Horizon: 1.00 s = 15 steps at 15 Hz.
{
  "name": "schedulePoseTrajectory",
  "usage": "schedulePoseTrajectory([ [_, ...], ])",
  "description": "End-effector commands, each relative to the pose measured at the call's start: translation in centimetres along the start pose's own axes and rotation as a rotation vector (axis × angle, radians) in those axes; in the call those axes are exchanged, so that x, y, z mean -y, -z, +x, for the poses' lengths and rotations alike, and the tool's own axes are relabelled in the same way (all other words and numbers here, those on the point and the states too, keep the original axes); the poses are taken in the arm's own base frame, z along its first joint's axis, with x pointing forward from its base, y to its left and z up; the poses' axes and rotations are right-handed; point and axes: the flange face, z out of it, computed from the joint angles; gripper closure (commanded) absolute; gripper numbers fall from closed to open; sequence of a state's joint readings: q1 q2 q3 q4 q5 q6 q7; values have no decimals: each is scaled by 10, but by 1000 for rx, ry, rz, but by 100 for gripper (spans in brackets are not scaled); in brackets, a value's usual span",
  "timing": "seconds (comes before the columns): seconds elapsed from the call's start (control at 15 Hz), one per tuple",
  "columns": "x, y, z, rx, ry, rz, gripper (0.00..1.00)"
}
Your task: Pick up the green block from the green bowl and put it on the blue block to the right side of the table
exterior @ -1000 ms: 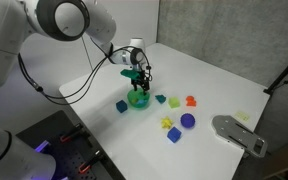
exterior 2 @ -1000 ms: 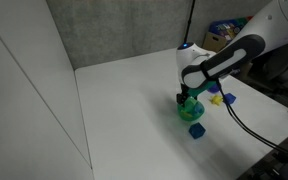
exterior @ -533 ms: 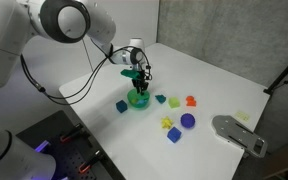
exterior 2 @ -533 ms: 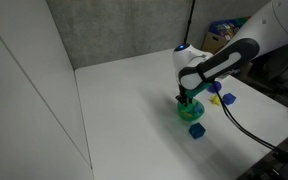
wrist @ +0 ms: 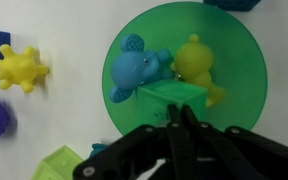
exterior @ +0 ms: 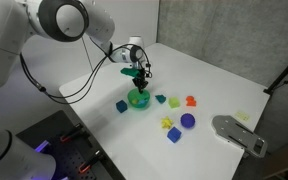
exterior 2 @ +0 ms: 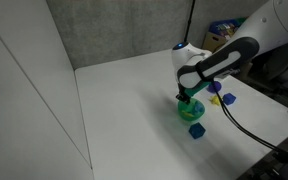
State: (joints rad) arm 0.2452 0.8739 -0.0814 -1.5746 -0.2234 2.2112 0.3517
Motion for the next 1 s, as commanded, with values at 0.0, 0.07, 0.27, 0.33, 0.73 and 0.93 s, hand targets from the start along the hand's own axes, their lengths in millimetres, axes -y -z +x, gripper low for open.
schedulePoseTrajectory([
  [0.0,-11,26,-6,24,2,-1,97],
  [0.07,-14,33,-8,26,4,2,97],
  [0.27,-23,59,-12,30,6,4,97],
  [0.33,-28,68,-13,31,1,5,97],
  [0.73,-74,106,-28,30,-50,-21,97],
  [0.93,-106,101,-38,46,-89,-49,97],
])
